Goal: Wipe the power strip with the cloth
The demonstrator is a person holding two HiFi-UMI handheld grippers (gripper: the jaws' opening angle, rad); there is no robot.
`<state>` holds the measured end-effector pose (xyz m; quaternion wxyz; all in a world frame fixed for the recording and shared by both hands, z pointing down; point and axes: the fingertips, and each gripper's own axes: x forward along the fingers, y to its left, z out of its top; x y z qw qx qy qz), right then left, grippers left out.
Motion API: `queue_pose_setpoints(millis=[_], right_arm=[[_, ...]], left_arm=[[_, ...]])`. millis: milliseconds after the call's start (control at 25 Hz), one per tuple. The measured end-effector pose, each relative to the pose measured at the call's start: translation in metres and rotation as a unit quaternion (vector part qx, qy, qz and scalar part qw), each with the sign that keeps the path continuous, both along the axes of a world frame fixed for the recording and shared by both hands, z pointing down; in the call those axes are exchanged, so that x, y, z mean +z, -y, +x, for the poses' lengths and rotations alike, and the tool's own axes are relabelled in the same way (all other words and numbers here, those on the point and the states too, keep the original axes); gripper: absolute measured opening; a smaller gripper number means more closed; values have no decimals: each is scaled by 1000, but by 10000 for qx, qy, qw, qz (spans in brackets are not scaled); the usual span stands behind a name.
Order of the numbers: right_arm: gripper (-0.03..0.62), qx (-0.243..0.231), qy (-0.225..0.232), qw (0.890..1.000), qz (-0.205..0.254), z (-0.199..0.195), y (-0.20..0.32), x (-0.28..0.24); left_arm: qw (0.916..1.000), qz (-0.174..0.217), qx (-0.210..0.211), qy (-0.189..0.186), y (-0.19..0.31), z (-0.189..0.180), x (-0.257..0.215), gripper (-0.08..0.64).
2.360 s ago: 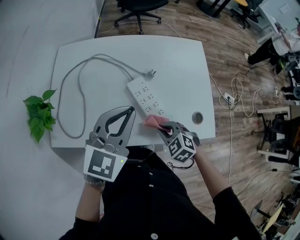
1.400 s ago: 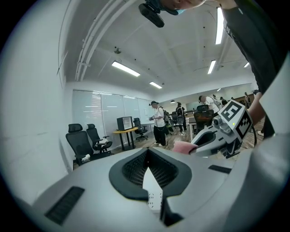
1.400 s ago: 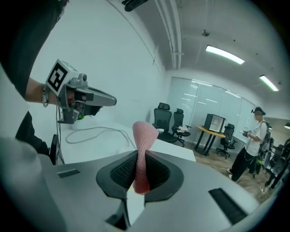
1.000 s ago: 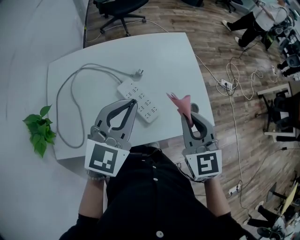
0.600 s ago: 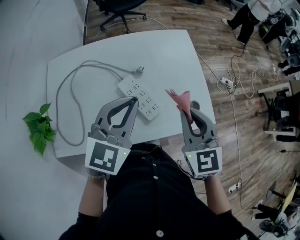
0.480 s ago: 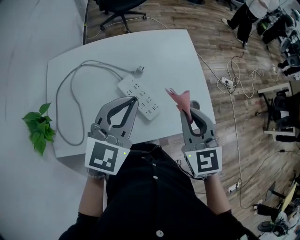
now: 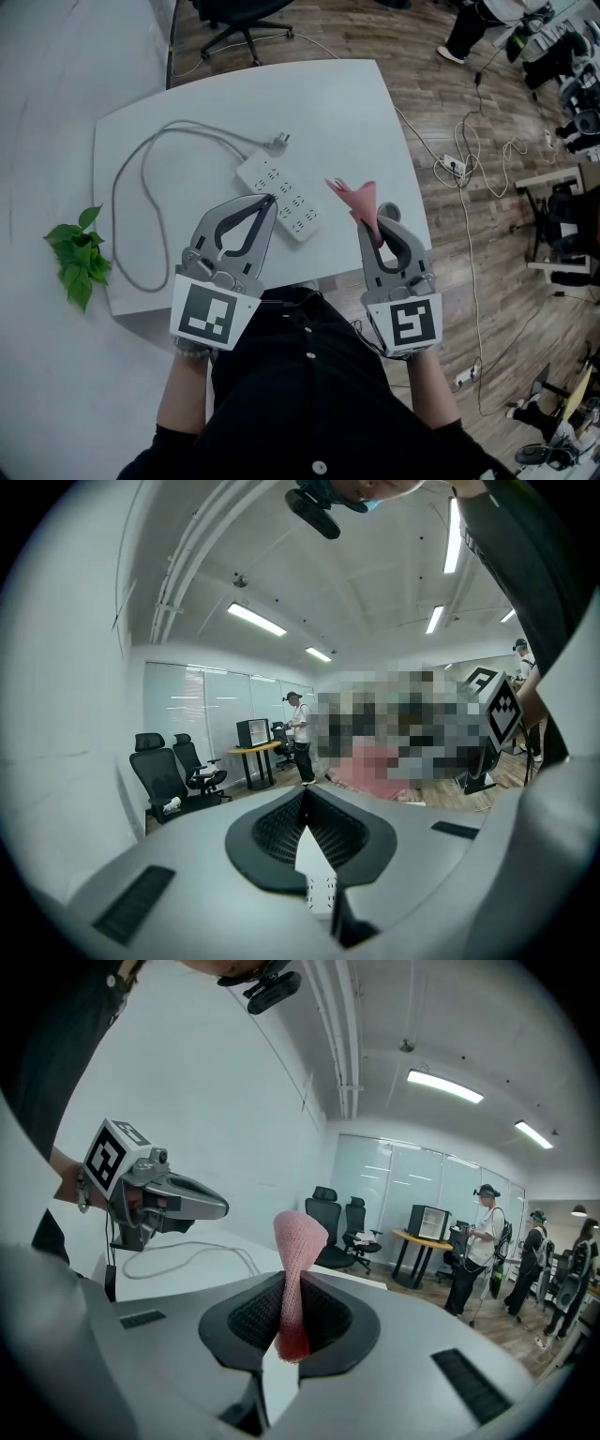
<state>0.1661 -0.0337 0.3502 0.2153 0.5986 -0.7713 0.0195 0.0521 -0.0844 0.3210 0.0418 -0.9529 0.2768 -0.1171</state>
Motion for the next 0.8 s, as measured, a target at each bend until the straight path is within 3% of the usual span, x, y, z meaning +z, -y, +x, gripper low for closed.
queue_pose_setpoints(millis=[800], right_arm=[[57,-17,9,10000,48,-3,8,-3]], left_arm=[[10000,1,2,9,2,-1,1,12]])
